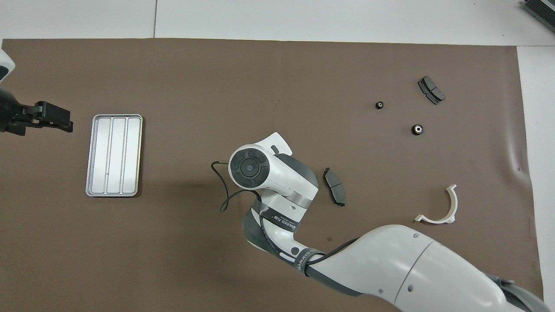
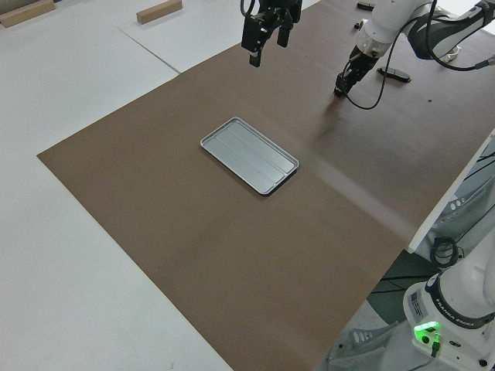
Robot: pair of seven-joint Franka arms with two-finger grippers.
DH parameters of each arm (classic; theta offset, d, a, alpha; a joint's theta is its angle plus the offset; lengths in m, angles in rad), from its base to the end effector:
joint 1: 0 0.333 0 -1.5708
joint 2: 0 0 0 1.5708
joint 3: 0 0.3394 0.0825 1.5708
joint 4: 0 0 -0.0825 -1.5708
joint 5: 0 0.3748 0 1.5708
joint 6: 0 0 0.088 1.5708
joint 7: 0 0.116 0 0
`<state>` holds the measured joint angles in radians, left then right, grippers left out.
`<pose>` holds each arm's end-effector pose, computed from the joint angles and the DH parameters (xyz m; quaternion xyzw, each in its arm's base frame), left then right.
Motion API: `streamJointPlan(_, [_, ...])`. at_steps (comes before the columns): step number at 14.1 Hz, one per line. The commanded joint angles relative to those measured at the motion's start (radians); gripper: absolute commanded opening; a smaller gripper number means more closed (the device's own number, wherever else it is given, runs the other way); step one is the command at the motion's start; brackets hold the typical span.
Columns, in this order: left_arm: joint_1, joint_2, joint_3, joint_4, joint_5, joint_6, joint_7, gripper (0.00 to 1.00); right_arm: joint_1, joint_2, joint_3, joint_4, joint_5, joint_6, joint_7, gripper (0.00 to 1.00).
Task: Place bearing gear from tray to pile
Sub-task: 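Carry the gear with the right gripper toward the other gears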
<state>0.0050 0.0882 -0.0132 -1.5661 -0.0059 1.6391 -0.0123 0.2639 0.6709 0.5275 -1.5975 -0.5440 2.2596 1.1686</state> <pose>0.5787 -0.0051 0.5974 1.0000 0.0023 -0.0076 0.0034 0.5516 0.4464 0.3022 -0.9937 0.0792 -0.0788 0.0099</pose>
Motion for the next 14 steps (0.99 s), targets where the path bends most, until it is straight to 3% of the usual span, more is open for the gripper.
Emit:
streamJointPlan(1, [-0.007,-0.030,0.007,-0.034,0.020,0.014,0.008,1.00,-0.022,-0.029,0.011,-0.001,-0.040,-0.018,0.048,0.00])
streamJointPlan(5, [-0.007,-0.030,0.007,-0.034,0.020,0.014,0.009,1.00,-0.096,-0.186,-0.018,-0.027,0.001,-0.113,-0.062,0.00])
streamJointPlan(9, [-0.007,-0.030,0.005,-0.034,0.020,0.014,0.009,1.00,-0.107,-0.385,-0.246,-0.160,0.290,-0.146,-0.473,0.00])
streamJointPlan(12, [-0.007,-0.030,0.005,-0.035,0.020,0.014,0.006,1.00,-0.107,-0.445,-0.377,-0.248,0.392,-0.144,-0.694,0.00])
streamJointPlan(14, [-0.008,-0.030,0.005,-0.035,0.020,0.013,0.003,1.00,-0.107,-0.488,-0.443,-0.361,0.455,-0.089,-0.806,0.00])
